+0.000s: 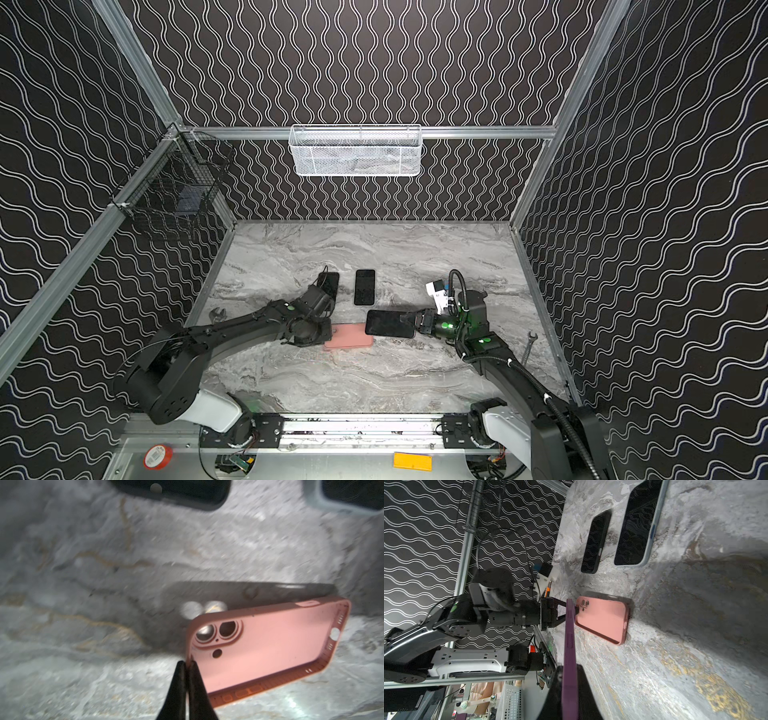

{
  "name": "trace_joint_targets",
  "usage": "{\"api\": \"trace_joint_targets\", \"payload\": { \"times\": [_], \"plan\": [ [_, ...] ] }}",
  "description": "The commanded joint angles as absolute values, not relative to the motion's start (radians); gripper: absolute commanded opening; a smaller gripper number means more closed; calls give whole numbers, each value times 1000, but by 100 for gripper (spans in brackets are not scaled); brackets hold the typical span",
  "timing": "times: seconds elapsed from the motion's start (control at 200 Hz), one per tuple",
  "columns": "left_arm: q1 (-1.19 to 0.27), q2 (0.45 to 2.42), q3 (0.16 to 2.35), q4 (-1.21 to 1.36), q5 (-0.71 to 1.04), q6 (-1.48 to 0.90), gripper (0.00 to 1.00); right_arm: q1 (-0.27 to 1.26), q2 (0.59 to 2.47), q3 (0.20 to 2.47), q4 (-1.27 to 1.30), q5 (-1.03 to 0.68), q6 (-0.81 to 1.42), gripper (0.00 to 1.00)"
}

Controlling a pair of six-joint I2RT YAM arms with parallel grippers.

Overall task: Put the phone into the phone case
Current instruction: 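Grasp the pink case with the left gripper while the right brings the phone over, then lower the phone into the pink case with the right gripper while the left holds it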

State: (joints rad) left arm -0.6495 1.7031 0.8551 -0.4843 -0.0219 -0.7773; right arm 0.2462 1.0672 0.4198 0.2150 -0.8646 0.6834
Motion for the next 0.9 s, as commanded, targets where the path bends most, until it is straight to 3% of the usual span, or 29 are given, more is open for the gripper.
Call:
{"api": "trace_joint_targets", "payload": {
  "times": [0.0,0.285,0.551,0.896],
  "plan": [
    [-659,1747,897,-440,-3,-757,7,247,1095,435,225,-844,646,0],
    [-675,1808,924,-402,19,-761,13,275,1213,456,284,-843,648,0],
    [-670,1720,912,-387,20,-768,36,347,1313,523,263,-816,619,0],
    [-577,1439,759,-263,99,-810,78,417,1495,648,252,-806,600,0]
  ]
}}
